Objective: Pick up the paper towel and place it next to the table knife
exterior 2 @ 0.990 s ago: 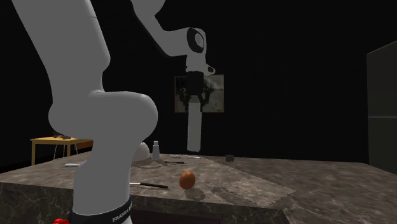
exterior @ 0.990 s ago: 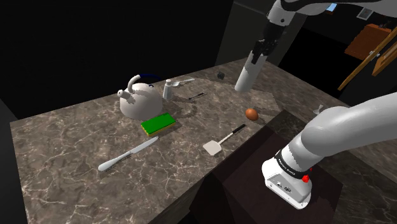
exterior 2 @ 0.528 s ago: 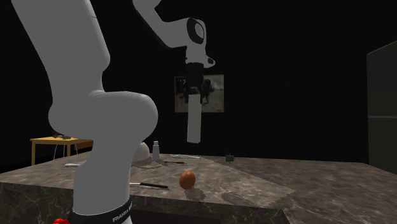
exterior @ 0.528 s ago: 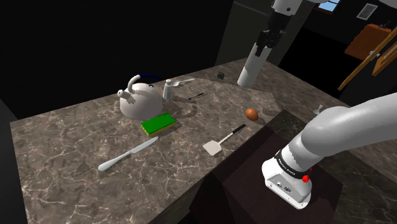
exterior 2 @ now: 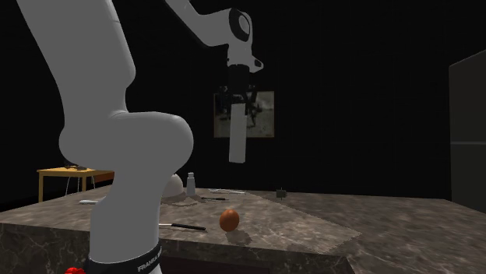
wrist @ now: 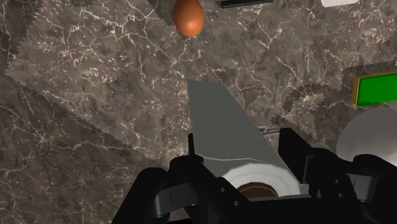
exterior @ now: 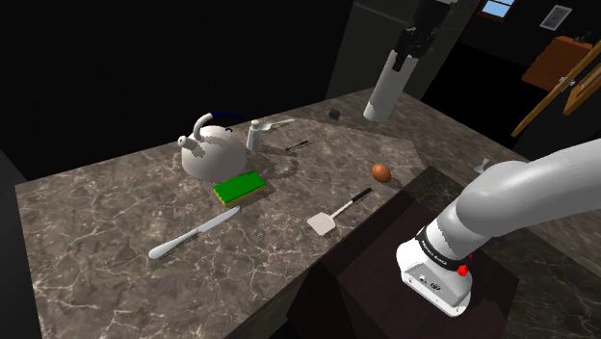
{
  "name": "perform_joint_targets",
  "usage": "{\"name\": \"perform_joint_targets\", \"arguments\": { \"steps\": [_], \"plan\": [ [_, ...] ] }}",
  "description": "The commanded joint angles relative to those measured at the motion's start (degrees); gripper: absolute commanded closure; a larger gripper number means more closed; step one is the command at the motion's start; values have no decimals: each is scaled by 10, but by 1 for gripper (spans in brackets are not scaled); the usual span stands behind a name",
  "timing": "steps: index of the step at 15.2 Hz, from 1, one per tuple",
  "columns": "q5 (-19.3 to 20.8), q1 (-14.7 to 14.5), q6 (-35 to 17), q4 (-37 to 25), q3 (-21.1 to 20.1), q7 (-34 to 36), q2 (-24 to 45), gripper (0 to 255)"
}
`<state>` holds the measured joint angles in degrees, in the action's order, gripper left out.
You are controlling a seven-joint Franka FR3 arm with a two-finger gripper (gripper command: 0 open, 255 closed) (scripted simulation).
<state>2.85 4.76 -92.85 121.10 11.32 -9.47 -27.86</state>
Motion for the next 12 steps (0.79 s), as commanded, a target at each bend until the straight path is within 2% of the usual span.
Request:
{"name": "perform_joint_targets", "arguments": {
  "steps": [1,12],
  "plan": [
    [-1,0,16,-19,0,0,3,255],
    [-6,-4,99,-126,-2,-1,28,255]
  ]
}}
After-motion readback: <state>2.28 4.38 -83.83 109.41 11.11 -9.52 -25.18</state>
